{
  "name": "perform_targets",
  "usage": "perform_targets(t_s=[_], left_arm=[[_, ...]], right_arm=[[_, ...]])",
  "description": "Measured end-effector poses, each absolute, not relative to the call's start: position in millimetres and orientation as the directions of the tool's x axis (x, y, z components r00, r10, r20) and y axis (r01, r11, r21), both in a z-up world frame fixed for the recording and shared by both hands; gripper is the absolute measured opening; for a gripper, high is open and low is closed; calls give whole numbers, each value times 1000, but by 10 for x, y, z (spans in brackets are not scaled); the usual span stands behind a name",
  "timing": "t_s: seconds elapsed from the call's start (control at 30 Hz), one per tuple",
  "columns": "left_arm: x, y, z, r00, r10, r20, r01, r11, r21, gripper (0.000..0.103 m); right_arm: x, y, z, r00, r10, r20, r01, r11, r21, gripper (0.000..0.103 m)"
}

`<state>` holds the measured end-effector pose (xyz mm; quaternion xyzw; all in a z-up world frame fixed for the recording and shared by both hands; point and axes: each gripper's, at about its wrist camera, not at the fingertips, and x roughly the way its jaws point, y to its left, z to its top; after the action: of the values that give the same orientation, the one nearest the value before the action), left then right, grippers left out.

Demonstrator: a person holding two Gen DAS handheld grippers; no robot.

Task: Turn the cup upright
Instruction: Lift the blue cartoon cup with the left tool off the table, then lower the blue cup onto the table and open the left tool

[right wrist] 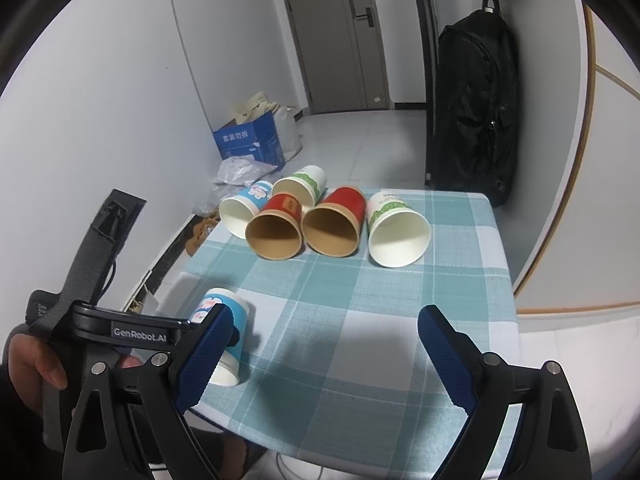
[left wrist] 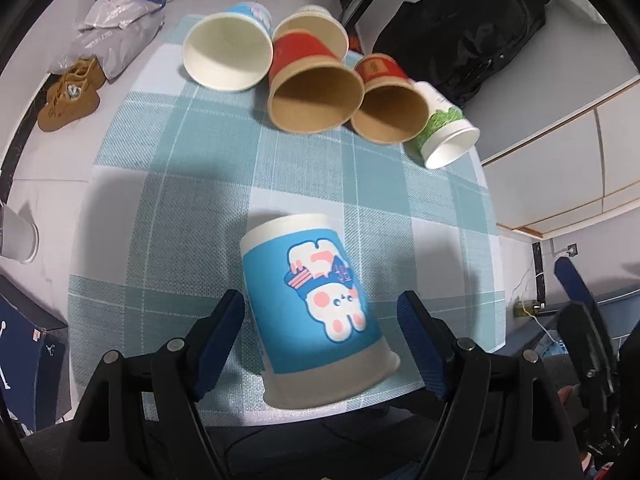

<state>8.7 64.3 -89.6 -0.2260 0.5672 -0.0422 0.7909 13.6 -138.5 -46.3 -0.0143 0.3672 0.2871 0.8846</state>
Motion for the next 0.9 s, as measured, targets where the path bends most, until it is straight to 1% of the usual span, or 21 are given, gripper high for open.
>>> perform_targets(t_s=[0.1,0.27,0.43,0.53,0.63,0.77,0.9], left_arm=[[25,643,-719,402,-269,-875,-170,917,-360,75],[-91,694,-424,489,-229,-842,-156,926,-343,75],[-294,692,-2,621,-136,-772,-160,942,-295,75],[-431,673,154,686,-79,-724,-169,950,-263,75],[-559,676,175,719,-39,-694,-191,949,-251,75],[-671,698,59,733,10,-680,-220,950,-223,75],[-734,718,-31,744,33,-668,-231,950,-210,75]], right_arm=[[124,-1397,-452,571,498,-653,-519,835,183,94],[124,-1432,-429,574,507,-643,-515,834,198,94],[65,-1385,-387,573,529,-625,-541,818,196,94],[12,-1349,-338,574,555,-602,-568,800,195,94],[-14,-1316,-315,568,574,-590,-585,786,201,94],[-40,-1269,-312,554,594,-584,-602,770,211,94],[-121,-1188,-304,546,604,-581,-630,753,192,94]])
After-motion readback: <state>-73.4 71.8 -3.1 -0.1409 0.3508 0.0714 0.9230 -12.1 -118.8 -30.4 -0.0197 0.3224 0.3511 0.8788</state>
